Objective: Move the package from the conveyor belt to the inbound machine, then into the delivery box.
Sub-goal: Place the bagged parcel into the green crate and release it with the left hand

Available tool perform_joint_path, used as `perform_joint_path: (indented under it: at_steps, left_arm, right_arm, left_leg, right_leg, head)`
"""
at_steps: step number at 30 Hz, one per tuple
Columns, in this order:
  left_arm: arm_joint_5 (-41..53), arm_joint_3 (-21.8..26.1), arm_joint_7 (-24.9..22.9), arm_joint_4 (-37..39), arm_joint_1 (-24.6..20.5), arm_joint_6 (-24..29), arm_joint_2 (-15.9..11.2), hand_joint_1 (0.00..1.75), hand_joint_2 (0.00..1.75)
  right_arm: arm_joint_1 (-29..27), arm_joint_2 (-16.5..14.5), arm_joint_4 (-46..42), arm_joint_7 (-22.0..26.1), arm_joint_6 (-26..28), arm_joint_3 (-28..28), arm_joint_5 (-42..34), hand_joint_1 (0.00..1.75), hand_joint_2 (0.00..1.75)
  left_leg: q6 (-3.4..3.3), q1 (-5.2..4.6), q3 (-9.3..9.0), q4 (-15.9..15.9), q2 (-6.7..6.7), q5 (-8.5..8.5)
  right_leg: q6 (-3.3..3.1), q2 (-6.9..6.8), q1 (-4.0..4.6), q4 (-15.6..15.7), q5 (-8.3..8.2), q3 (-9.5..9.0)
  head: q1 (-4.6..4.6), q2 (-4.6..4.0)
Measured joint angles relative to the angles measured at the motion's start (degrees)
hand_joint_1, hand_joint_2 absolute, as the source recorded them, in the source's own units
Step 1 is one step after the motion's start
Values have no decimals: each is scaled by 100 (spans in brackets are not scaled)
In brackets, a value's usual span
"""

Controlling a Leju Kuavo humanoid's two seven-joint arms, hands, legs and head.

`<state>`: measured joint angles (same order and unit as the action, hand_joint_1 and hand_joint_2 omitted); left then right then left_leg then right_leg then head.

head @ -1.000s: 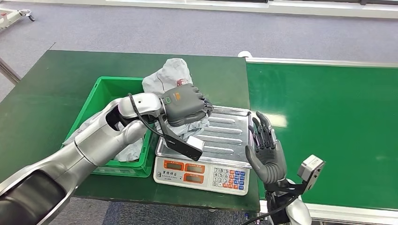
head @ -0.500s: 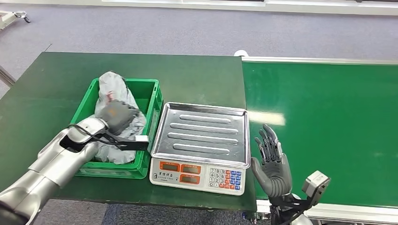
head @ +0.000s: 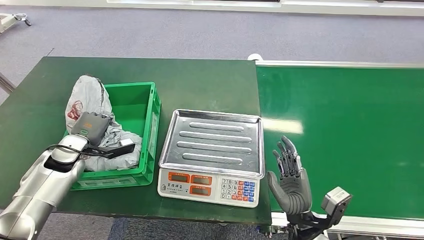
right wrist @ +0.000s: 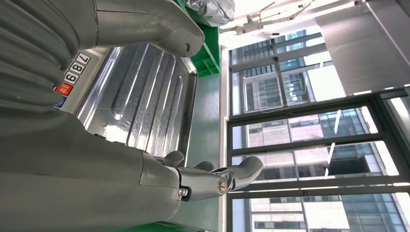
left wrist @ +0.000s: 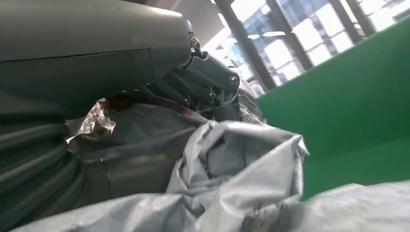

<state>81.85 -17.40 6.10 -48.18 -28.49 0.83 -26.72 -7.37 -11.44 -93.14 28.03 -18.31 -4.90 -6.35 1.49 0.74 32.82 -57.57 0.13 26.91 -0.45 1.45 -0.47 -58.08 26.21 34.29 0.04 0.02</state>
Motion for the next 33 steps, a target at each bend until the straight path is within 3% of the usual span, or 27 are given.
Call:
perform_joint_path:
  at_steps: [5, 10, 12, 14, 15, 19, 22, 33]
  left_arm:
    - [-692, 397, 739, -260, 231, 506, 415, 0, 175]
    - [-905, 521, 868, -429, 332, 540, 615, 0, 175]
    - [-2213, 670, 1461, -737, 472, 132, 935, 0, 175]
    - [-4428, 830, 2226, -1259, 697, -710, 1516, 0, 175]
    - [-5326, 838, 2388, -1467, 780, -1130, 1790, 0, 175]
    - [-6930, 683, 2315, -1873, 933, -1753, 2525, 0, 175]
    - [-7659, 538, 2179, -2112, 999, -1895, 2898, 0, 175]
    - [-8577, 409, 1977, -2218, 1209, -2012, 3582, 0, 175]
  right_arm:
    - [-5, -23, -15, -27, 75, 1, 33, 0, 175]
    - [-3, -23, -16, -38, 100, 2, 52, 0, 175]
    - [41, -23, -13, -86, 337, -3, 253, 0, 175]
    - [188, -23, 9, -168, 781, -33, 587, 0, 175]
    - [293, -23, 33, -201, 979, -64, 718, 0, 175]
    - [644, -23, 247, -226, 1365, -268, 948, 0, 175]
    - [942, -23, 509, -262, 1504, -476, 956, 0, 175]
    - [1750, -89, 1706, -327, 1319, -939, 468, 0, 175]
  left_leg:
    - [3, 0, 5, 0, -18, -3]
    - [2, -2, 9, 0, -27, -3]
    - [-1, -9, 13, -2, -35, -4]
    - [-7, -21, 20, -4, -51, -5]
    - [-11, -26, 22, -5, -58, -6]
    - [-16, -29, 24, -9, -54, -3]
    - [-15, -26, 24, -9, -54, -4]
    - [-13, -18, 25, -7, -55, -7]
  right_leg:
    - [-1, -17, 0, 0, 0, -1]
    - [0, -23, 0, 0, -1, -3]
    - [2, -30, -3, 1, 0, -2]
    - [8, -47, -9, 1, 2, -3]
    - [11, -54, -11, 1, 2, -3]
    - [17, -52, -23, 2, -2, -3]
    - [17, -53, -27, 2, -2, -3]
    - [15, -55, -11, 1, 0, -2]
  head:
    - [1, 0]
    - [1, 0]
    - [1, 0]
    - [2, 0]
    - [2, 0]
    - [3, 0]
    - [1, 0]
    - [2, 0]
